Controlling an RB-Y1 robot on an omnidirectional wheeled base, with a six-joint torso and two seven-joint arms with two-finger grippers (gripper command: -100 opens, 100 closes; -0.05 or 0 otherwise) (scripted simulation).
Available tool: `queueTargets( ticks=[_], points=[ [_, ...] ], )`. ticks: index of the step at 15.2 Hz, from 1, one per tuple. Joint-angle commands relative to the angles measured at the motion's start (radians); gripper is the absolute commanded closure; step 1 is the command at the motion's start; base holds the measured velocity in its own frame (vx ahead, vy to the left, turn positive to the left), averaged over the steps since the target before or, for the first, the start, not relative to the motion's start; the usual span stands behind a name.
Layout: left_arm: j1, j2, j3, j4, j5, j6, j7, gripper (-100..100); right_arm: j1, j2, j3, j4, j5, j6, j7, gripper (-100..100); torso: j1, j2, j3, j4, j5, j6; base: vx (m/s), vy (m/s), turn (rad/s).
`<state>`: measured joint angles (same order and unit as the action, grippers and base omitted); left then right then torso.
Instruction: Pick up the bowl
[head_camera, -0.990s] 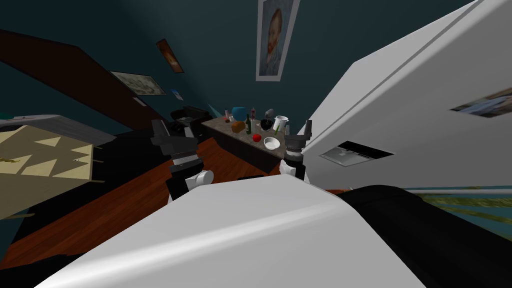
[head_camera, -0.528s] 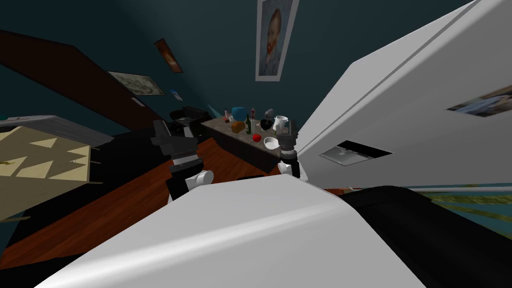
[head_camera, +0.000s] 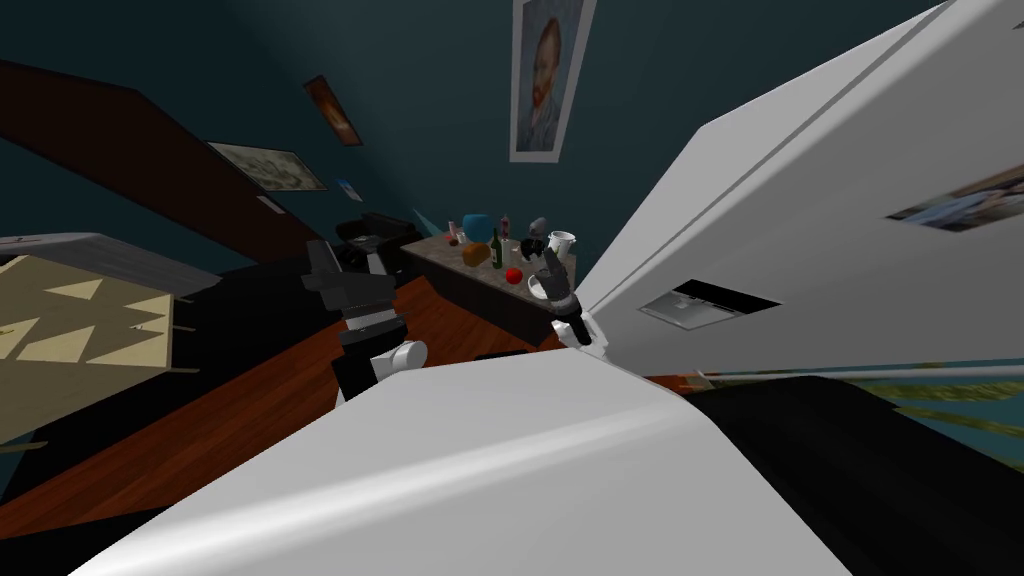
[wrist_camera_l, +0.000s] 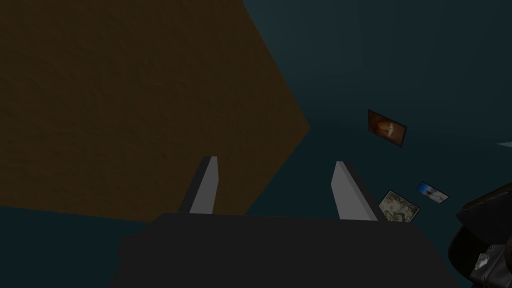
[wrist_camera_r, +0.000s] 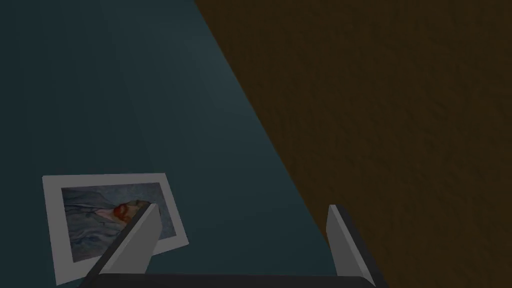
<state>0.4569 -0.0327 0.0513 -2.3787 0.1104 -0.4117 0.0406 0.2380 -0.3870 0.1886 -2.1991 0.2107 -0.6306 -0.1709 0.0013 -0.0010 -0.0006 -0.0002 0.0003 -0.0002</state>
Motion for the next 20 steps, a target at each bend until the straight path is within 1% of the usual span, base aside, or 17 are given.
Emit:
queueTargets(
  ticks=[1,2,4,5,6,7,8,9,10,11,12,13,15,16,18,19,20],
  points=[
    [0.0,0.0,0.0,0.0,0.0,0.0,0.0,0,-0.03,-0.036,0.02,0.026,0.05,-0.012,0.0,-100,0.0,0.0,0.0,0.0,0.0,0.0,0.004,0.019,-0.02],
    [0.0,0.0,0.0,0.0,0.0,0.0,0.0,0,-0.068,-0.066,0.046,0.055,0.074,-0.019,0.0,-100,0.0,0.0,0.0,0.0,0.0,0.0,0.002,0.023,-0.023],
    [0.0,0.0,0.0,0.0,0.0,0.0,0.0,0,-0.072,-0.076,0.046,0.055,0.101,-0.019,0.0,-100,0.0,0.0,0.0,0.0,0.0,0.0,0.003,0.017,-0.011],
    [0.0,0.0,0.0,0.0,0.0,0.0,0.0,0,-0.115,-0.116,0.074,0.085,0.135,-0.026,0.0,-100,0.0,0.0,0.0,0.0,0.0,0.0,0.002,0.013,-0.024],
    [0.0,0.0,0.0,0.0,0.0,0.0,0.0,0,-0.115,-0.116,0.074,0.085,0.154,-0.026,0.0,-100,0.0,0.0,0.0,0.0,0.0,0.0,0.002,0.016,-0.02],
    [0.0,0.0,0.0,0.0,0.0,0.0,0.0,0,-0.115,-0.116,0.074,0.085,0.154,-0.026,0.0,-100,0.0,0.0,0.0,0.0,0.0,0.0,0.002,0.011,-0.006],
    [0.0,0.0,0.0,0.0,0.0,0.0,0.0,0,-0.155,-0.156,0.102,0.116,0.19,-0.034,0.0,-100,0.0,0.0,0.0,0.0,0.0,0.0,0.003,0.015,-0.021],
    [0.0,0.0,0.0,0.0,0.0,0.0,0.0,0,-0.16,-0.156,0.102,0.116,0.209,-0.034,0.0,-100,0.0,0.0,0.0,0.0,0.0,0.0,0.002,0.017,-0.022],
    [0.0,0.0,0.0,0.0,0.0,0.0,0.0,0,-0.188,-0.192,0.132,0.148,0.233,-0.042,-0.001,-100,0.0,0.0,0.0,0.0,0.0,0.0,0.0,0.023,-0.028],
    [0.0,0.0,0.0,0.0,0.0,0.0,0.0,0,-0.205,-0.197,0.132,0.148,0.255,-0.042,-0.001,-100,0.0,0.0,0.0,0.0,0.0,0.0,0.001,0.025,-0.024],
    [0.0,0.0,0.0,0.0,0.0,0.0,0.0,0,-0.205,-0.197,0.132,0.148,0.266,-0.042,-0.001,-100,0.0,0.0,0.0,0.0,0.0,0.0,0.002,0.017,-0.008],
    [0.0,0.0,0.0,0.0,0.0,0.0,0.0,0,-0.241,-0.237,0.162,0.181,0.298,-0.05,-0.001,-100,0.0,0.0,0.0,0.0,0.0,0.0,0.002,0.016,-0.021],
    [0.0,0.0,0.0,0.0,0.0,0.0,0.0,0,-0.251,-0.237,0.162,0.181,0.324,-0.05,-0.001,-100,0.0,0.0,0.0,0.0,0.0,0.0,0.003,0.015,-0.014],
    [0.0,0.0,0.0,0.0,0.0,0.0,0.0,0,-0.289,-0.278,0.193,0.214,0.357,-0.058,-0.001,-100,0.0,0.0,0.0,0.0,0.0,0.0,0.003,0.016,-0.019],
    [0.0,0.0,0.0,0.0,0.0,0.0,0.0,0,-0.298,-0.278,0.193,0.214,0.382,-0.058,-0.001,-100,0.0,0.0,0.0,0.0,0.0,0.0,0.003,0.017,-0.016],
    [0.0,0.0,0.0,0.0,0.0,0.0,0.0,0,-0.339,-0.318,0.225,0.248,0.417,-0.067,-0.001,-100,0.0,0.0,0.0,0.0,0.0,0.0,0.003,0.018,-0.025],
    [0.0,0.0,0.0,0.0,0.0,0.0,0.0,0,-0.346,-0.318,0.225,0.248,0.437,-0.067,-0.001,-100,0.0,0.0,0.0,0.0,0.0,0.0,0.003,0.021,-0.022]
  ],
)
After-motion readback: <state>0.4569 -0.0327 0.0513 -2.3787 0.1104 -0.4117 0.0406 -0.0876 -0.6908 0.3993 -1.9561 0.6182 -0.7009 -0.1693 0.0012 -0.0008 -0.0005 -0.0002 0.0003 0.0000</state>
